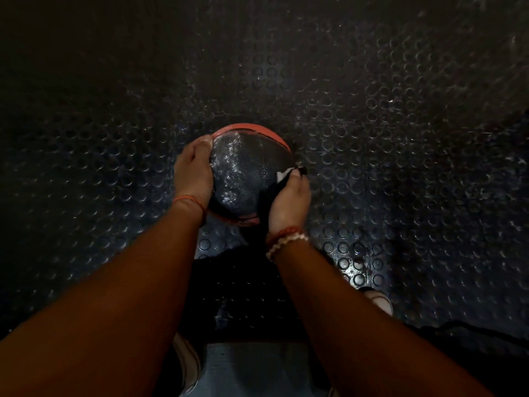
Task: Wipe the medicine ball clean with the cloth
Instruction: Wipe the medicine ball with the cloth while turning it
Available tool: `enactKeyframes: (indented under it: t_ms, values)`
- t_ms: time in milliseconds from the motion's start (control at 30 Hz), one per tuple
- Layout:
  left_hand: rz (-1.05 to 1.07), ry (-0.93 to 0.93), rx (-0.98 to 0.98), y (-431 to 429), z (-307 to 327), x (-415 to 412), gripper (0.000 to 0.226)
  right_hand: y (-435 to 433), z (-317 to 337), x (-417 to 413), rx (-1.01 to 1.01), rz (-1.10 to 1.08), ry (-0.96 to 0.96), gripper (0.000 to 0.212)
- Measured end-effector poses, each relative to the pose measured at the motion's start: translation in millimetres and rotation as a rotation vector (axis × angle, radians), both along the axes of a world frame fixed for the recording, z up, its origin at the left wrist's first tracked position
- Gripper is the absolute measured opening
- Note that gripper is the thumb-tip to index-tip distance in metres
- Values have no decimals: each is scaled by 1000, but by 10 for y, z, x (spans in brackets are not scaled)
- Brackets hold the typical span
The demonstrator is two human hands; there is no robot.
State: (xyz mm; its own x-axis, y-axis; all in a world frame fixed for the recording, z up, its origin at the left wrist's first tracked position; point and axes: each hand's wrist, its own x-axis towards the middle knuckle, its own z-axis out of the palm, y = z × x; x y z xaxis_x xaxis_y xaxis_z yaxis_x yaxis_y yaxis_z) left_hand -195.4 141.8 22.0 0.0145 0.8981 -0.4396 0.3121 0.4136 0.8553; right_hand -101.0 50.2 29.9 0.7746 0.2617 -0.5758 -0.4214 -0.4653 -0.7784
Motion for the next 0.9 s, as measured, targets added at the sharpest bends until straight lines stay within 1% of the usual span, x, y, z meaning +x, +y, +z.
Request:
enactKeyframes:
  t_ms: [67, 100, 167, 233, 300, 333, 400, 467, 500, 533, 633, 700, 767, 800, 867, 900]
  values:
    - [-11, 9, 9, 32, -10, -8, 28, -66, 82, -194, -19, 150, -212, 62]
    - [-12, 2, 7, 36, 1, -12, 27, -85, 96, -238, -18, 216, -291, 67]
    - [8, -37, -18, 50, -20, -45, 31, -45, 81, -170, 4, 337, -420, 64]
    - [17, -56, -48, 55, -32, -83, 40, 49, 37, 23, 30, 412, -437, 58]
    - [6, -42, -65, 48, -38, -122, 48, 169, -4, 250, 76, 426, -319, 48]
    - [4, -31, -70, 42, -51, -140, 51, 216, -16, 350, 91, 403, -227, 40]
    - [7, -29, -62, 11, -26, -145, 51, 256, -79, 489, 103, 266, 56, 27]
    - [9, -35, -43, -10, 2, -147, 43, 191, -103, 517, 66, 95, 363, 28]
    - [7, -40, -37, -14, 18, -145, 41, 135, -100, 490, 52, 33, 454, 30]
    - [6, -44, -41, -11, 22, -151, 41, 87, -109, 448, 48, -20, 507, 31]
    - [-3, -32, -58, 21, 55, -168, 41, -65, -61, 237, 52, -179, 518, 30]
    - [-11, -43, -75, 51, 53, -166, 35, -81, -17, 41, 82, -214, 478, 33]
    - [-17, -54, -90, 74, 60, -169, 41, -63, -27, -132, 49, -145, 264, 54]
    - [-12, -60, -99, 83, 56, -177, 47, -41, 5, -173, 24, -70, 137, 59]
    - [-2, -68, -110, 88, 33, -199, 50, -28, 35, -147, 21, 86, -59, 52]
    - [-4, -75, -107, 80, 35, -203, 46, -12, 9, -72, 42, 149, -93, 49]
